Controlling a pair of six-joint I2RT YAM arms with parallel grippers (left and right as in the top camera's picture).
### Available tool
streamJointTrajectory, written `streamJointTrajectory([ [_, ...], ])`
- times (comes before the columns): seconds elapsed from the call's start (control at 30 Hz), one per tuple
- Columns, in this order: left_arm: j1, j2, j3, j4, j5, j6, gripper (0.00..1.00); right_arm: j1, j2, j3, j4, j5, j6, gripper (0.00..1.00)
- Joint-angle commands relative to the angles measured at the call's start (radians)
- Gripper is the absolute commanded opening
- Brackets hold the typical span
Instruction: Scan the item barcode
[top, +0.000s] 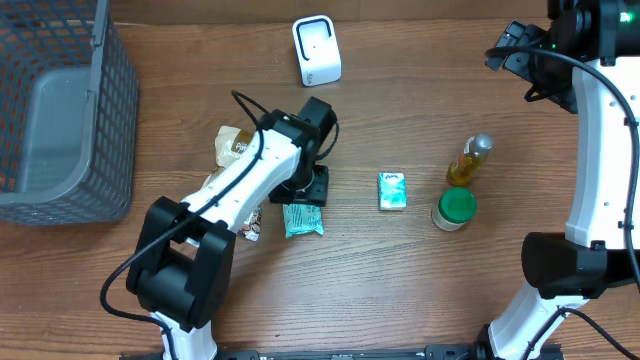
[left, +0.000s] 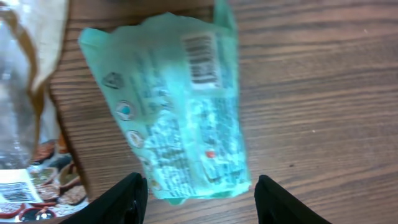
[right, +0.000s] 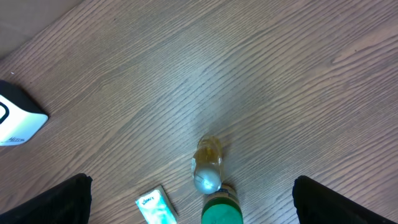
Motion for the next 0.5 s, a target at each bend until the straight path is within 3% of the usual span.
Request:
streamJointTrajectory([
  [0.0,0.049,-0.012,0.017,-0.006,0.008,-0.055,0.59,-0.005,-0.018,0.013,0.002,-0.005,-0.003,1.0],
  [0.1,0.071,-0.012,0.015,-0.003,0.001,-0.064,0.57,-0.005,-0.018,0.013,0.002,-0.005,-0.003,1.0],
  [0.17,0.074,-0.011,0.006,0.005,-0.005,-0.064,0.49,-0.005,-0.018,0.013,0.002,-0.005,-0.003,1.0],
  [0.27,0.071,-0.01,-0.021,0.039,-0.042,-0.064,0.2,-0.005,-0.018,0.013,0.002,-0.005,-0.003,1.0],
  [0.33,0.064,-0.01,-0.048,0.06,-0.09,-0.085,0.1,-0.005,-0.018,0.013,0.002,-0.005,-0.003,1.0],
  [0.47,0.062,-0.01,-0.108,0.108,-0.133,-0.113,0.06,-0.005,-0.018,0.013,0.002,-0.005,-0.003,1.0],
])
